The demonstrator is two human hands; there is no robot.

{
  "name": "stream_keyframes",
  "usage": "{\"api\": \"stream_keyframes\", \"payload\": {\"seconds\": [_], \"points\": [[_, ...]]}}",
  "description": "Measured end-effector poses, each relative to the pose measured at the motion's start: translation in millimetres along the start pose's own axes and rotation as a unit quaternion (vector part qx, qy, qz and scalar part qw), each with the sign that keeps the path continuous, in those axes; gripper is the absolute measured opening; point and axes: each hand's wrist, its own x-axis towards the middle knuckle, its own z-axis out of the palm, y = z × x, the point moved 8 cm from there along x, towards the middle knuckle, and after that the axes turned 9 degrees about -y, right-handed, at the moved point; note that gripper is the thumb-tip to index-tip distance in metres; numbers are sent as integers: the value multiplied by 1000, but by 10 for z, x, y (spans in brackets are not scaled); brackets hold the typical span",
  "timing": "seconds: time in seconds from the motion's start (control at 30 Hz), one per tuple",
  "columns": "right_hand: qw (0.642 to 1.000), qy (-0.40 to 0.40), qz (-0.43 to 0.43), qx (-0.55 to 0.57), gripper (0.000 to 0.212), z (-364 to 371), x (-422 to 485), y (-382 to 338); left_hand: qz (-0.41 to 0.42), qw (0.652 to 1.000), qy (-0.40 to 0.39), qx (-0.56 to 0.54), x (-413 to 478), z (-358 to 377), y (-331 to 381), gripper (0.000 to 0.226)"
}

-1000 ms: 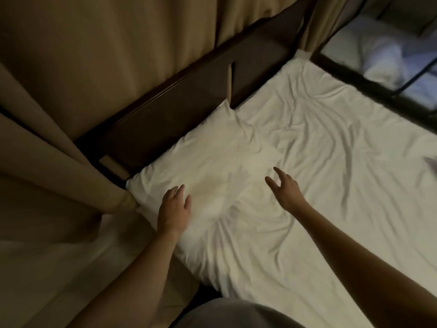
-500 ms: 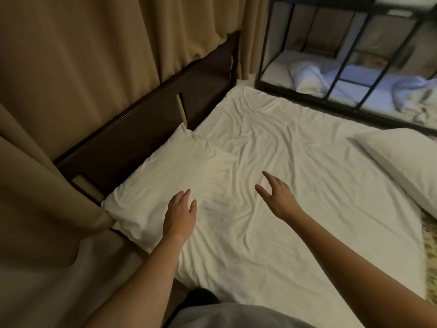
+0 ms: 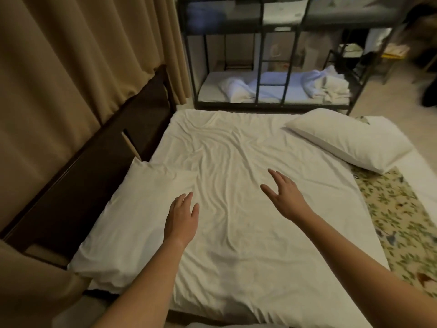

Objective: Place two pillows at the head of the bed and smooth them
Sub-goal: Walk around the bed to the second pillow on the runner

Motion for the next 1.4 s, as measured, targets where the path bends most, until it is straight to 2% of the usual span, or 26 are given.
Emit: {"api": "stream_keyframes", "payload": {"seconds": [0.3,0.57,0.9,1.17,1.4], "points": [[995,51,88,12,73,-116,-1190,430,94,992,-80,-5,-267,278,376,54],[981,94,169,29,74,-309,-2277,946,177,975,-137,2,-750,692,1116,53],[962,149,225,52,76,-940,-3474,1735,270,950,-158,19,-1296,1306,2384,52],[947,194,245,70,78,-1627,-4650,2687,319,930,-181,11,-2207,2086,3651,51],[937,210,272,69,90,-2069,-5618,3530,352,914,-203,11,-2967,2760,4604,51]]}}
